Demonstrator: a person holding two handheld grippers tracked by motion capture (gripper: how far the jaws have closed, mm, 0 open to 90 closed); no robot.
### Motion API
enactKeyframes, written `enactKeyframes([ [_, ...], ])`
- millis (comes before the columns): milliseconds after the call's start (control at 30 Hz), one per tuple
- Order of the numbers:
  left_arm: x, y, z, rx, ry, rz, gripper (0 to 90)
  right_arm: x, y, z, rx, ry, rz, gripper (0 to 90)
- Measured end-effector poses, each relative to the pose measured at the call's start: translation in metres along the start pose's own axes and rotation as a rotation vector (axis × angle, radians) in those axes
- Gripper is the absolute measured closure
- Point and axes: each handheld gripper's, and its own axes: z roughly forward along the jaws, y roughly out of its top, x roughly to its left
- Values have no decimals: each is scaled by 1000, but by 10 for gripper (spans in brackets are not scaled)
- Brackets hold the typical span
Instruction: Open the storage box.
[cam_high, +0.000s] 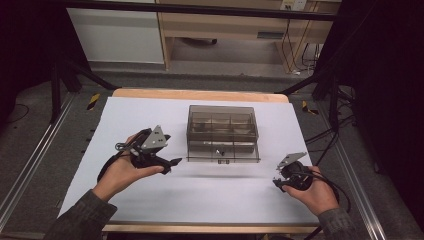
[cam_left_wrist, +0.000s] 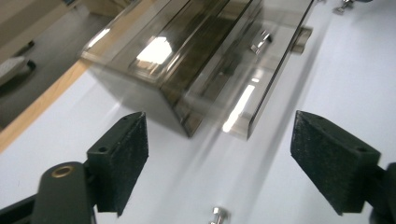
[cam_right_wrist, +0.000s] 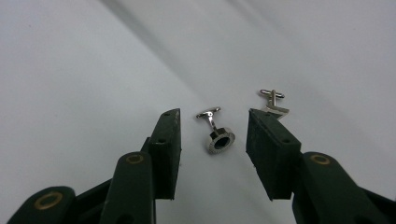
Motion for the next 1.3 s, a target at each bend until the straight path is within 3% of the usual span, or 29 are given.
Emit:
enactKeyframes([
  [200,3,-24,-7,24,7,-32,132,-5,2,8,50,10,-22,604],
  [467,-4,-47,-2,10,-47,-65,125,-12,3,13,65,37,-32,642],
  [600,-6,-55,1,18,-16,-65,125,-14,3,16,79,47,-32,644],
  [800,-6,-62,2,21,-13,-72,126,-17,4,19,89,78,-12,674],
  [967,-4,-65,1,17,-16,-87,126,-18,5,21,86,104,-23,709],
  [1300,-5,-70,2,25,-26,-95,127,-19,6,22,93,117,-2,729],
])
